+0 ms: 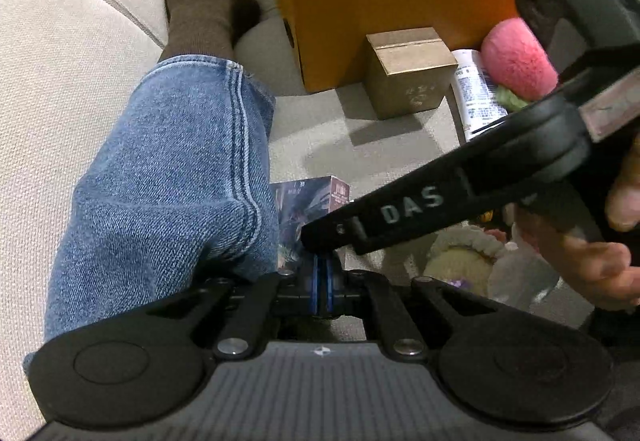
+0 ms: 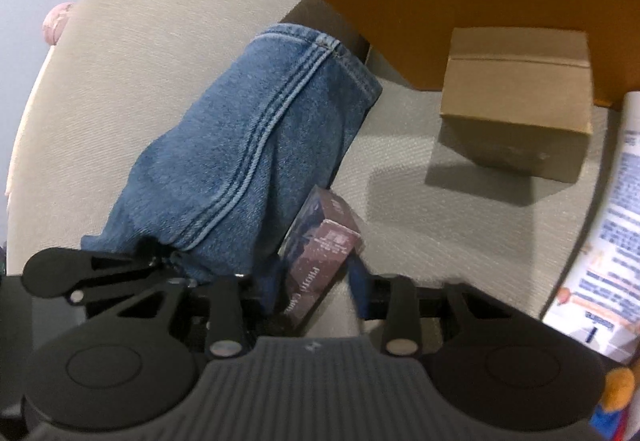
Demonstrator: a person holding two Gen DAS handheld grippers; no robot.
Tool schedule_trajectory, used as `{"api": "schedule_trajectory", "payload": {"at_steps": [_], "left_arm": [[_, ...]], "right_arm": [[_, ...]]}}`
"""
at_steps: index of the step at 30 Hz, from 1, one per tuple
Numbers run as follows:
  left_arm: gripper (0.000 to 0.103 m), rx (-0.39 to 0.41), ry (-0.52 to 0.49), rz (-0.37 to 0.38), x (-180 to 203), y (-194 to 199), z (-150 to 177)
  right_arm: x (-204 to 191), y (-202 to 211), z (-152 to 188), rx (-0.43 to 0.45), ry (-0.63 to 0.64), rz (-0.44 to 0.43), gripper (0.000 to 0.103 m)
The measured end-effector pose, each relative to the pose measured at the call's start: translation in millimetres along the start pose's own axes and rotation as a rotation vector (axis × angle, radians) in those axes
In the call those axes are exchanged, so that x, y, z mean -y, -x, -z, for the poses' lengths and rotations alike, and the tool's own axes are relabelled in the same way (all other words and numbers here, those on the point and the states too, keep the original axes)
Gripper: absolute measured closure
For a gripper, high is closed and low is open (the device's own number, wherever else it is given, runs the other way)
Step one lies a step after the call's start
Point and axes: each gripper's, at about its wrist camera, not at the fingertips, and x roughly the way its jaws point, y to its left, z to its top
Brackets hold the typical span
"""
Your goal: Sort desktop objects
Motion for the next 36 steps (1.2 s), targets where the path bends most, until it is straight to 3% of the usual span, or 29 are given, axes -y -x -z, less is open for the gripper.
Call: {"api": "schedule_trajectory", "payload": {"at_steps": [5,11,12,19,27,36], "left_arm": [[0.093,0.034,-0.006,0.032,1.4,5.2,3.1],[0.052,0.092,-0.06,0.035,15.8,13.2,10.3],[0.05,0.101,-0.07,0.034,19.0,14.1,11.1],[0.05,0.142,-0.197,-0.005,43.8,4.9,9.9],[0.05,0.162,-0.393,-0.085,74.8,-13.3,6.7],[0.049,0.172,-0.388,-0.111,78.5,-18.8,2.5]], "right_arm": [[3.5,3.3,3.0,0.011,-0.02,0.005,0.071],[13.6,34.1,7.2,0.077,-0.061,0.034,0.077],[16.9,40.1,7.4,0.093,-0.072,0.043,0.077],[50.5,62.9,7.0,0.135,-0.194,0.058,0.077],[55.2,73.3,-1.3,0.146,-0.243,0.026,0.079],[61.2,72.0,-8.6,0.118,-0.353,-0.009,0.079]]}}
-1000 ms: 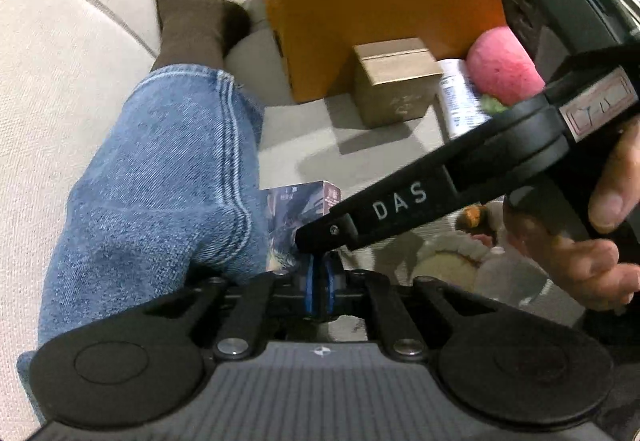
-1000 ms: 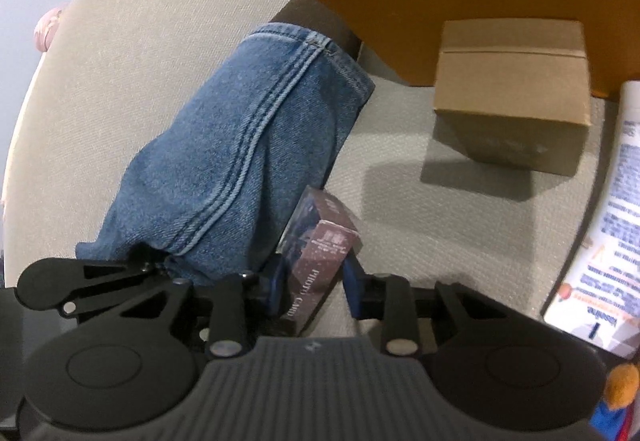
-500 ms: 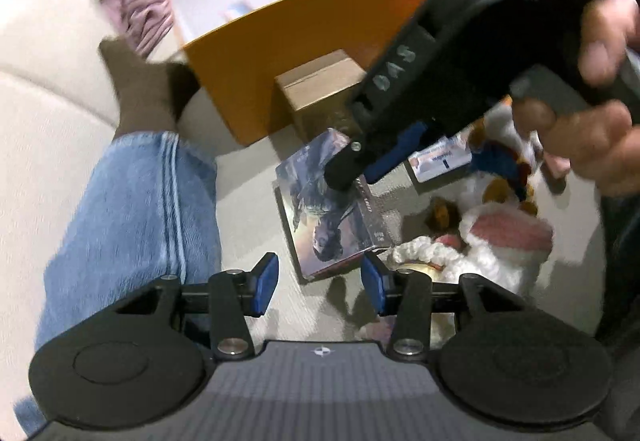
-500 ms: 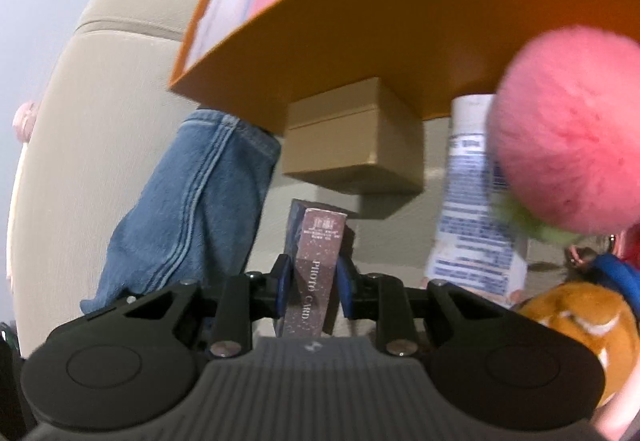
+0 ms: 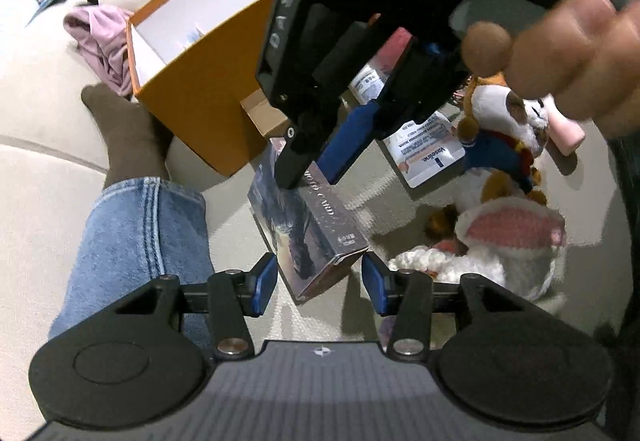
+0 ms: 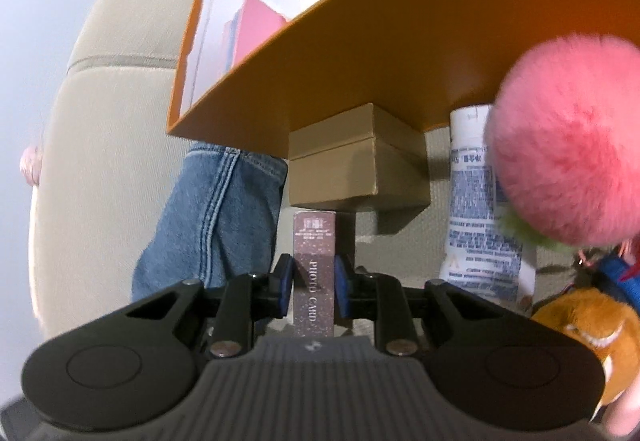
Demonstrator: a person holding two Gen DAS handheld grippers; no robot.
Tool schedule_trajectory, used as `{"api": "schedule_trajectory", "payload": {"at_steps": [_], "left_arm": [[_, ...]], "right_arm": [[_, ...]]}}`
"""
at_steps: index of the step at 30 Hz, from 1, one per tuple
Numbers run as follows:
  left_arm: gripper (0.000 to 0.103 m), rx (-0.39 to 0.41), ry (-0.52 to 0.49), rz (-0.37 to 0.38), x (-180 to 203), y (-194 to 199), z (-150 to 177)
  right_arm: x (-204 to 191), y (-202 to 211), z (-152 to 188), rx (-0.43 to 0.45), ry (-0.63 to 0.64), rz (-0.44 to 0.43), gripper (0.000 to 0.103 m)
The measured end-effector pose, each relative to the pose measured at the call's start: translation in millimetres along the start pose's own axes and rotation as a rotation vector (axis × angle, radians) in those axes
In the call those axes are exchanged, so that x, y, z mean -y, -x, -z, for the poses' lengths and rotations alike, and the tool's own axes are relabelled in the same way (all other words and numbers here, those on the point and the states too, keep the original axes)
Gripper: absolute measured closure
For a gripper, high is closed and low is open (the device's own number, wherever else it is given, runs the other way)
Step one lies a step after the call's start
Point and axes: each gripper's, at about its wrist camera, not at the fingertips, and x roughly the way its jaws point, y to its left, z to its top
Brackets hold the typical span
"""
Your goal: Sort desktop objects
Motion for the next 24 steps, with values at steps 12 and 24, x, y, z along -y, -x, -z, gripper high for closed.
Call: {"api": "schedule_trajectory", "payload": {"at_steps": [12,24], "left_arm": [[0.074,-0.002,0.05,-0.078,-11.5,-4.9,1.4],[0.077,-0.064,0.14,0.074,-35.2,42.6,-1.7]], "right_arm": [[5.1,-6.9,-4.7,-0.066,-0.086,-0.043,0.089],[-34.6,-0.9,10.3,0.031,0.244,0.048,0.088]]}}
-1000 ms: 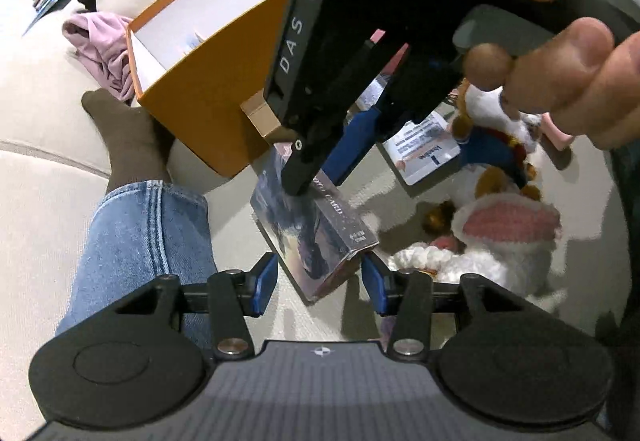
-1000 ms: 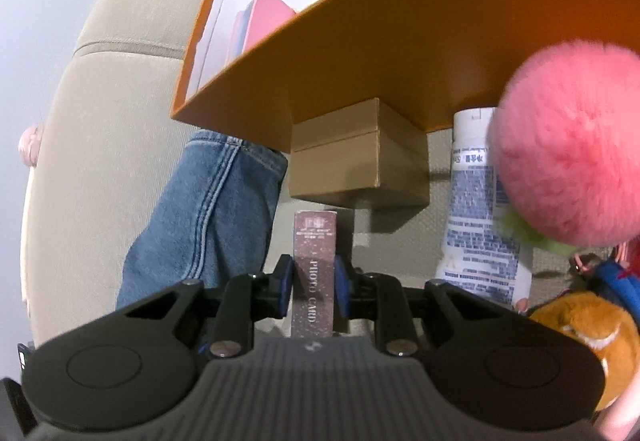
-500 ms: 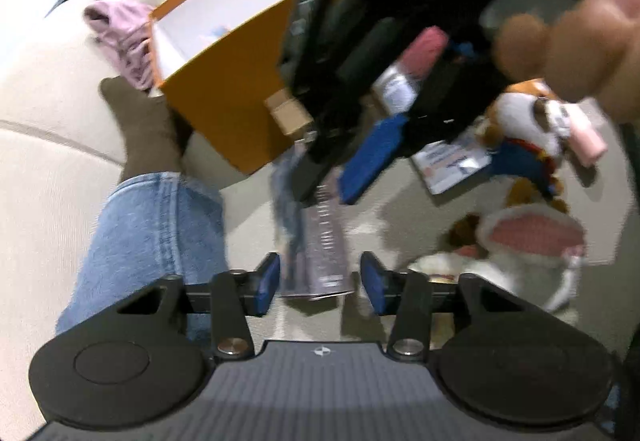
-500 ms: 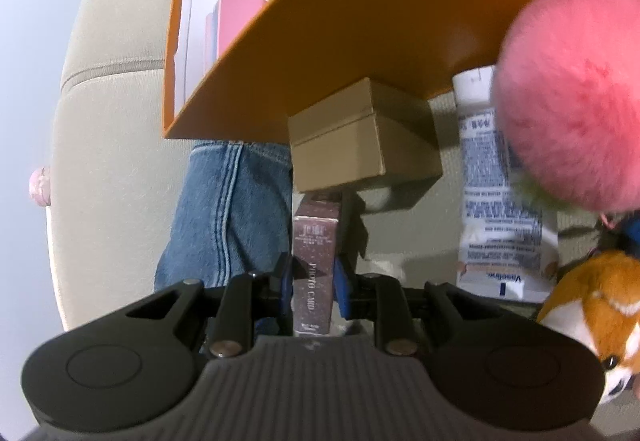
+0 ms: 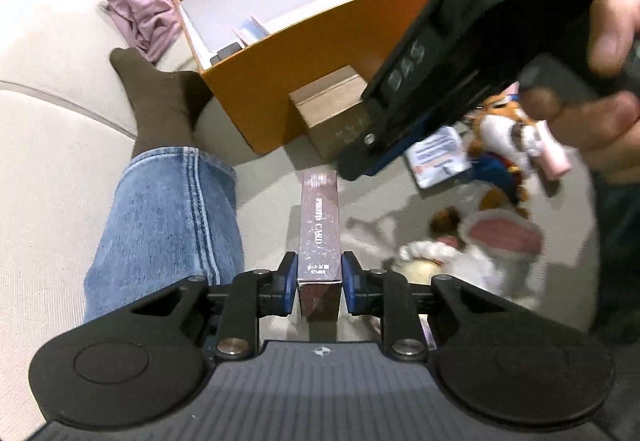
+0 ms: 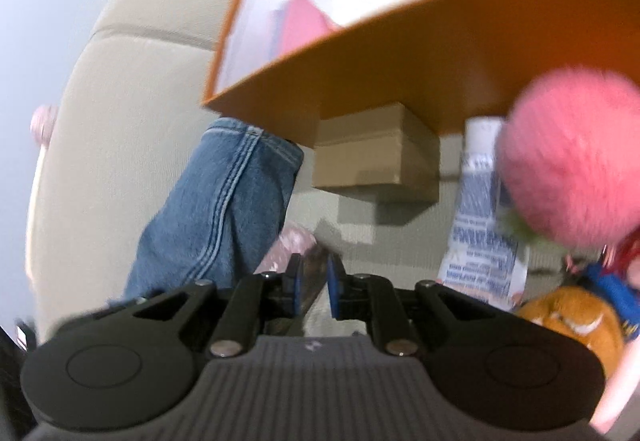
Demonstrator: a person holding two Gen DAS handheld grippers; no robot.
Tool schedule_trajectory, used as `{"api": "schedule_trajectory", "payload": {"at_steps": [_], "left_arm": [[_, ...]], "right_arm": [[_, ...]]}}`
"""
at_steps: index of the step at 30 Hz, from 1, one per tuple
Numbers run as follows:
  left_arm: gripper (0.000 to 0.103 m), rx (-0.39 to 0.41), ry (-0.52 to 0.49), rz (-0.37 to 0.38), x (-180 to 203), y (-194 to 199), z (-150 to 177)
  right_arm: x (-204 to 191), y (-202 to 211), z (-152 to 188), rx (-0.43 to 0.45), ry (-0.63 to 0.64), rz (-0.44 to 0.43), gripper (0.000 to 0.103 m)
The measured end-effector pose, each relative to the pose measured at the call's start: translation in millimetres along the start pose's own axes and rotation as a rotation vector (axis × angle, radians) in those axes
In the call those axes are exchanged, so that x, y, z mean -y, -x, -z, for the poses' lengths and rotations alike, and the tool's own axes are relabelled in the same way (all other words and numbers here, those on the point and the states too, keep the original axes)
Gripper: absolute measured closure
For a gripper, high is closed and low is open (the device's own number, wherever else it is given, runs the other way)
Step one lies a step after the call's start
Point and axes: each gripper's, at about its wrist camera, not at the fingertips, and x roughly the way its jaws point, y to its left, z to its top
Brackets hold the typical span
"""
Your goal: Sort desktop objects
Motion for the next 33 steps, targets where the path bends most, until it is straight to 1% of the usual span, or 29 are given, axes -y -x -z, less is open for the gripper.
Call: {"api": "schedule_trajectory", "payload": {"at_steps": [3,4,5,6,8,10,14,15,20,23,29,31,33], "left_arm": [[0.077,-0.026,-0.005,0.032,-0.9,2.6,-0.7],[0.077,-0.033,0.009,0.039,-3.7,-1.1,-2.3],[0.076,-0.042,0.03,0.046,-6.6,-5.7,-3.8],[0.076,-0.047,0.061,0.059,-11.7,-9.6,-4.9],[0.076,-0.016,0.114,0.089,-20.8,-13.2,-5.6],[0.076,0.019,0.181,0.114,-31.2,-16.5,-7.1],[0.077,0.056,0.306,0.145,-49.7,-27.9,-14.2],[0.076,0.057,0.324,0.147,-51.3,-31.6,-16.4],[0.076,0.073,0.366,0.164,-52.6,-38.2,-15.3],[0.076,0.091,0.389,0.17,-54.4,-37.3,-10.1],[0.072,0.104,0.403,0.178,-54.9,-29.9,-1.5],[0.072,0.107,0.409,0.172,-55.2,-27.2,0.0],[0.067,0.1,0.415,0.17,-54.6,-25.3,1.2]], "right_arm": [[-10.7,-6.8,7.4,-0.021,0.091,0.008,0.087],[-11.7,-10.7,10.4,-0.038,0.105,0.004,0.087],[-1.3,-6.7,15.2,-0.048,0.113,0.0,0.087],[-1.9,-5.7,17.3,-0.038,0.122,0.002,0.086],[-10.6,-10.7,18.4,-0.019,0.147,0.028,0.084],[-8.8,-7.8,17.6,-0.004,0.163,0.056,0.084],[1.2,2.4,18.0,0.015,0.16,0.076,0.083],[-0.1,-3.7,16.9,0.018,0.156,0.082,0.082],[7.8,2.0,16.4,0.035,0.148,0.098,0.078],[8.2,0.2,16.2,0.042,0.151,0.101,0.078],[1.0,0.8,19.3,0.059,0.224,0.112,0.077],[-3.9,3.9,20.0,0.069,0.277,0.12,0.074],[-8.6,8.1,20.5,0.087,0.335,0.13,0.066]]}}
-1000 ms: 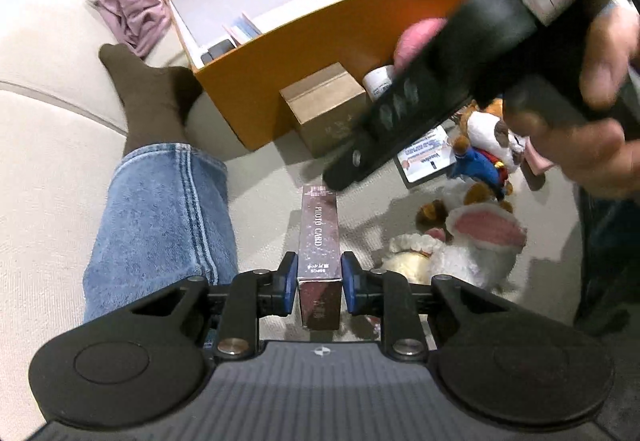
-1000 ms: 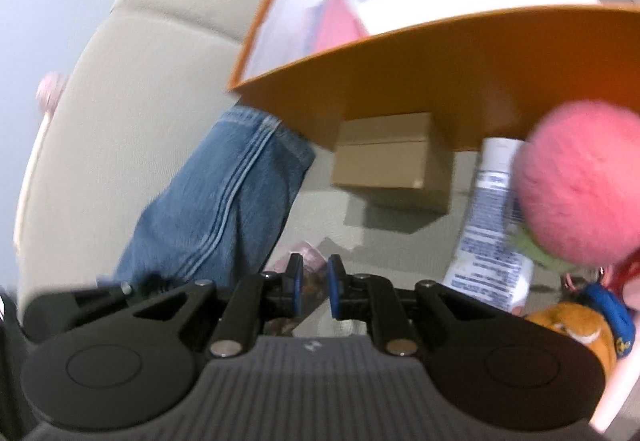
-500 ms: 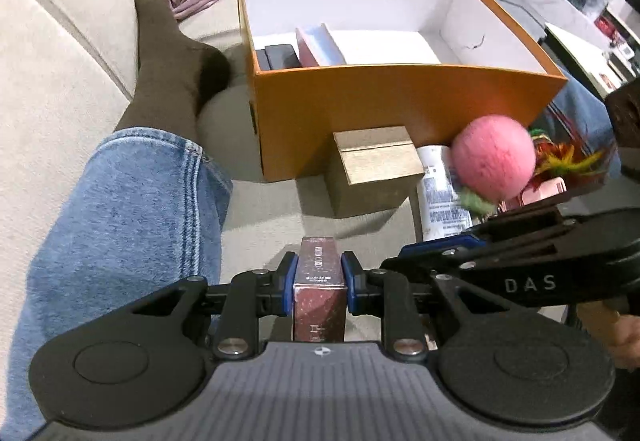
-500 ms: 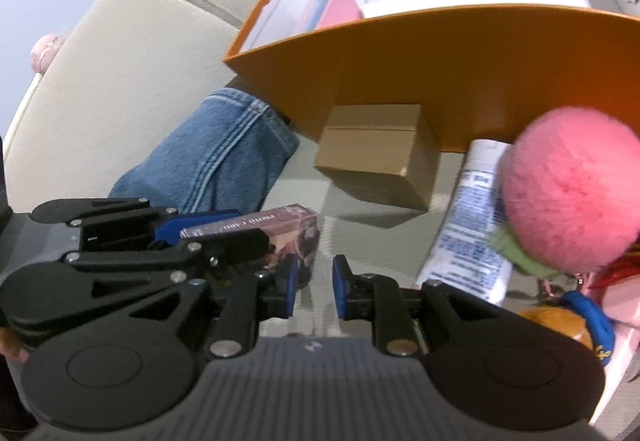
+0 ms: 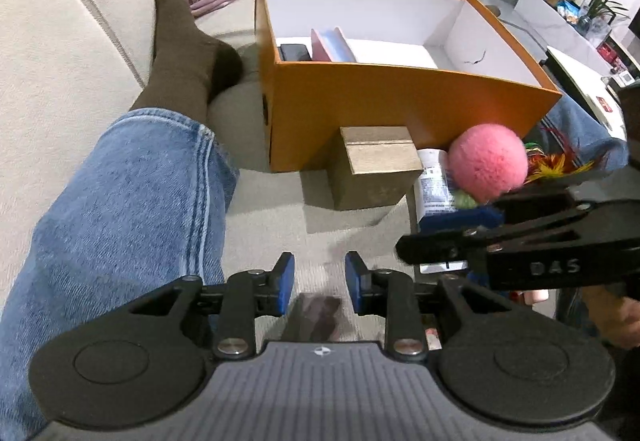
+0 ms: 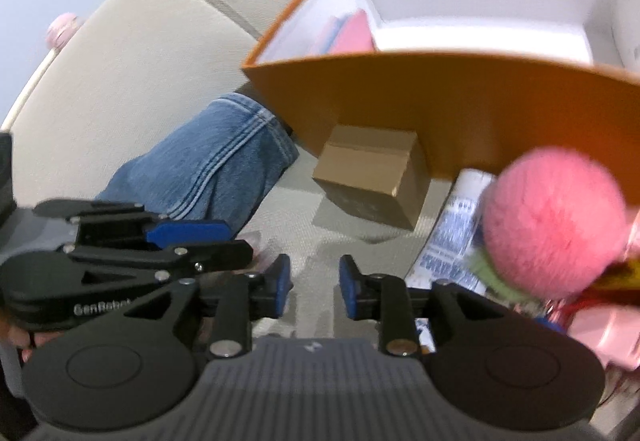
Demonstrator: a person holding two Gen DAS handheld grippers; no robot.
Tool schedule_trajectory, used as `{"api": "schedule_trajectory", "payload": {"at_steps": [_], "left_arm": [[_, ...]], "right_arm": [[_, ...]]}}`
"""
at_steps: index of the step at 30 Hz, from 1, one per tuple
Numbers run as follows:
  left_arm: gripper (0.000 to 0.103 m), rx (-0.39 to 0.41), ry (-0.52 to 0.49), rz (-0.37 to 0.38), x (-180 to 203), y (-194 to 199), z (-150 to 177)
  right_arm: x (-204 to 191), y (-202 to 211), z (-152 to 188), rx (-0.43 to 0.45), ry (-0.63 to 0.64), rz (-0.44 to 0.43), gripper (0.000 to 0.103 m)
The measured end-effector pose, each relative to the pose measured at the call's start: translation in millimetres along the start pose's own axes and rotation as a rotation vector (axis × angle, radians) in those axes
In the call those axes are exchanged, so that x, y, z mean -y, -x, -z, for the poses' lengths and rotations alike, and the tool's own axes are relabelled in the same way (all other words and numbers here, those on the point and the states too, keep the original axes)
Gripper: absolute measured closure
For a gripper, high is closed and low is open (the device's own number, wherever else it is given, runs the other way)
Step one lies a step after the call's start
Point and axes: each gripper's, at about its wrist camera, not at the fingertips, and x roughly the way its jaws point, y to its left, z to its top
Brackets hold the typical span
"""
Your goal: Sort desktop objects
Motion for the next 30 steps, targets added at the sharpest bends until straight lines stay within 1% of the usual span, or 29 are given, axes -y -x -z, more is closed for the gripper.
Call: {"api": "schedule_trajectory", "payload": {"at_steps": [2,3,6,8,11,14,16,17,18,19,20,21,22,23,25,27,29,30], "left_arm": [[0.062,-0.007,-0.001,0.002,1.4,1.5,2.1],[0.056,-0.011,-0.001,0.002,2.1,2.1,3.2],[0.049,-0.029,-0.013,-0.004,6.1,6.4,7.2],[0.047,-0.052,-0.033,-0.02,9.8,8.9,10.2],[0.047,-0.087,-0.024,-0.054,10.9,7.0,13.5],[0.047,-0.108,-0.022,-0.067,12.6,-2.8,13.4],[0.047,-0.134,-0.041,-0.081,15.8,-12.4,11.8],[0.051,-0.153,-0.048,-0.084,17.3,-17.5,10.3],[0.061,-0.167,-0.06,-0.084,18.7,-21.3,9.6],[0.065,-0.18,-0.076,-0.087,20.6,-24.5,8.6],[0.071,-0.187,-0.089,-0.098,21.4,-27.0,7.7],[0.076,-0.189,-0.094,-0.108,21.0,-27.3,6.1],[0.076,-0.189,-0.086,-0.104,19.1,-25.7,4.0],[0.077,-0.176,-0.071,-0.1,16.5,-21.8,1.7],[0.077,-0.122,-0.047,-0.101,12.8,-10.6,-3.1],[0.077,-0.047,-0.016,-0.108,9.4,3.7,-8.0],[0.077,0.021,0.015,-0.117,7.2,15.1,-11.3],[0.077,0.04,0.021,-0.122,7.2,18.8,-12.6]], "right_arm": [[-4.0,1.7,-2.7,0.018,0.05,0.023,0.066],[-5.1,3.7,-3.4,0.026,0.071,0.034,0.066],[-8.6,4.7,-3.1,0.02,0.125,0.028,0.066],[-10.1,-0.1,-1.6,0.0,0.132,0.027,0.065],[-7.2,4.0,2.9,-0.014,0.121,0.042,0.065],[-6.6,4.5,5.4,-0.021,0.121,0.038,0.066],[-8.0,8.3,4.7,-0.016,0.14,0.042,0.066],[-8.6,11.3,3.6,-0.009,0.152,0.049,0.066],[-9.0,15.3,2.5,-0.001,0.165,0.06,0.065],[-9.1,18.9,0.6,0.012,0.18,0.075,0.065],[-8.8,20.9,-1.6,0.022,0.189,0.086,0.063],[-7.8,23.1,-4.5,0.033,0.196,0.1,0.058],[-6.5,24.2,-7.6,0.043,0.196,0.117,0.055],[-5.0,24.0,-10.7,0.052,0.189,0.132,0.051],[-2.2,21.5,-18.3,0.062,0.162,0.153,0.05],[-1.0,16.8,-26.5,0.067,0.119,0.163,0.038],[-1.9,9.2,-34.4,0.062,0.085,0.173,0.037],[-3.0,3.5,-38.3,0.051,0.07,0.181,0.036]]}}
